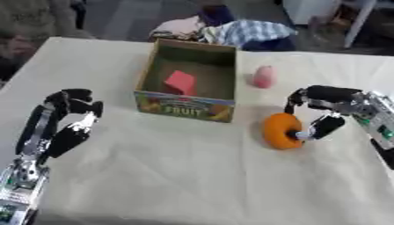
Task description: Pick up objects on the table and place them in the box.
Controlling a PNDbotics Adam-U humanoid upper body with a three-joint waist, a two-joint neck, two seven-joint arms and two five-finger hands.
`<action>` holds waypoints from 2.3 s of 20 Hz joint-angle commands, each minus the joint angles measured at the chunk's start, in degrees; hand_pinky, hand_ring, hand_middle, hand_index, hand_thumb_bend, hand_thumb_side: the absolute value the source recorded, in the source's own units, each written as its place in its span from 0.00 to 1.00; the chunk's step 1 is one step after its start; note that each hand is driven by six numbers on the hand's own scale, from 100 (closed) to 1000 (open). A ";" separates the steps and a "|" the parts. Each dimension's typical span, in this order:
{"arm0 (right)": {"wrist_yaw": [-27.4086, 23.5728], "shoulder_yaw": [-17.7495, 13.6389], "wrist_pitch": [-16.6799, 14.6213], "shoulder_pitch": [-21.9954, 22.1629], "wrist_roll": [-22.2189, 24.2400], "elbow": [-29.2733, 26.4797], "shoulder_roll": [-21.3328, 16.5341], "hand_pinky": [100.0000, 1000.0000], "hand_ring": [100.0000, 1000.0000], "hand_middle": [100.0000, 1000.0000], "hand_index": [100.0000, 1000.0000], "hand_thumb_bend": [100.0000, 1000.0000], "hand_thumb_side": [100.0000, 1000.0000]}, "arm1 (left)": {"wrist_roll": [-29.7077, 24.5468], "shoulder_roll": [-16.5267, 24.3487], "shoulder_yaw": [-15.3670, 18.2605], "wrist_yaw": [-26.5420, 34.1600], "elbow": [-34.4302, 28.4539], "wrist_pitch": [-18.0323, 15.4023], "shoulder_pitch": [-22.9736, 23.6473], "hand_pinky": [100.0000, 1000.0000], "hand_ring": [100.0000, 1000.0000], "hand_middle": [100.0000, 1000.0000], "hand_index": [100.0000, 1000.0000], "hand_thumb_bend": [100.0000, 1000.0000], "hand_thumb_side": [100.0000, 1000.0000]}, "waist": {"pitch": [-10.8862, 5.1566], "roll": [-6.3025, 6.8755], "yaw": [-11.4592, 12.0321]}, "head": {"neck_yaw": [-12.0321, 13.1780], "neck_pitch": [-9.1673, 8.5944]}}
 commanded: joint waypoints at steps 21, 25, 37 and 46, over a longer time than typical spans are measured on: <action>-4.18 -5.59 5.07 -14.04 -7.52 -4.11 3.26 0.55 0.51 0.21 0.29 0.17 0.00 | -0.37 0.94 -0.04 0.22 -0.74 -0.10 -0.68 0.65 0.59 0.57 0.71 0.26 0.40 | -1.17 -0.14 1.21 | -0.58 -0.55; 1.54 -8.89 6.52 -17.35 -10.87 2.61 9.40 0.55 0.51 0.23 0.31 0.15 0.01 | -0.86 0.57 -0.55 0.37 -0.83 -0.19 -1.39 0.65 0.59 0.57 0.71 0.26 0.40 | -0.84 0.09 2.82 | -1.53 -0.99; 20.50 -14.84 10.17 -19.99 -19.85 15.26 21.29 0.70 0.75 0.74 0.82 0.29 0.37 | -2.08 -0.40 -1.69 0.83 -0.94 -0.37 -2.91 0.65 0.59 0.57 0.71 0.26 0.41 | 0.12 0.73 6.87 | -4.11 -1.80; 16.38 -14.88 8.72 -20.39 -14.36 12.13 17.53 0.74 0.80 0.87 0.95 0.32 0.51 | -1.71 -0.16 -1.22 0.67 -0.71 -0.29 -2.39 0.65 0.59 0.57 0.71 0.26 0.41 | -0.18 0.38 4.93 | -3.30 -1.98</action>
